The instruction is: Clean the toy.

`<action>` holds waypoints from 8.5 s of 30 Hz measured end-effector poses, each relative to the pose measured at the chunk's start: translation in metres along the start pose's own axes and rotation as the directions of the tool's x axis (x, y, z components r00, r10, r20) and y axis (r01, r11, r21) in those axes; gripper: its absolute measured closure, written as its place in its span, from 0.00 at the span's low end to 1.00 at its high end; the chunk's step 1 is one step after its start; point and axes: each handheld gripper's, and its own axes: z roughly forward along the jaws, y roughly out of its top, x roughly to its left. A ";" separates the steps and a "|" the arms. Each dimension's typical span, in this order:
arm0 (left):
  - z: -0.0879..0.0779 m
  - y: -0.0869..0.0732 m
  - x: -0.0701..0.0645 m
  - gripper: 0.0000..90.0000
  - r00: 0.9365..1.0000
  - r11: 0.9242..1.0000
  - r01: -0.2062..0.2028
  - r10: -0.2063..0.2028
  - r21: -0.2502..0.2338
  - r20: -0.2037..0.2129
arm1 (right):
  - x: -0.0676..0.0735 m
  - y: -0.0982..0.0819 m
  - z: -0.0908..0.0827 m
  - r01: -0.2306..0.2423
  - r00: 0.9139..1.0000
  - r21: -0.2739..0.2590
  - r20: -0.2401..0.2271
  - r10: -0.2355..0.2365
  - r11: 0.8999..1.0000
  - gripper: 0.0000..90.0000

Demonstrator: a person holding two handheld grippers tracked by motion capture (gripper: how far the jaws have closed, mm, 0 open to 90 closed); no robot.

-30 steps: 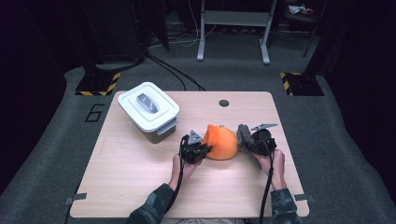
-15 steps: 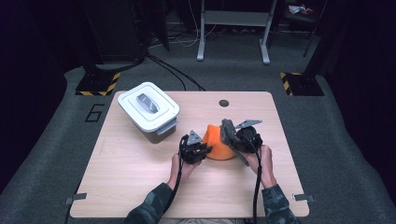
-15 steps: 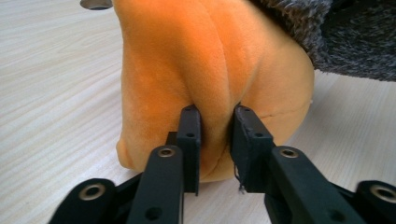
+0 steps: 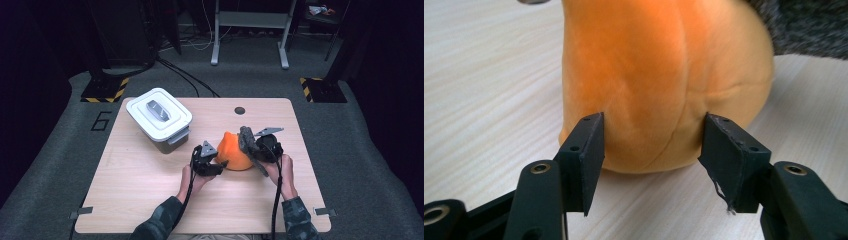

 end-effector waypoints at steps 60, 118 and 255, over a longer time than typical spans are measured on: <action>-0.001 0.009 -0.006 0.88 0.992 0.993 0.116 -0.116 -0.001 0.044 | 0.020 0.011 0.007 0.028 0.999 -0.082 -0.019 -0.030 0.996 0.79; -0.003 0.007 -0.008 0.87 0.996 0.997 0.082 -0.082 -0.004 0.031 | 0.028 0.020 -0.010 0.045 0.999 -0.073 0.001 -0.045 0.996 0.80; 0.006 0.001 0.000 0.89 0.996 0.996 0.089 -0.089 0.007 0.008 | -0.038 -0.038 0.052 -0.193 0.980 0.155 0.079 0.183 0.969 0.81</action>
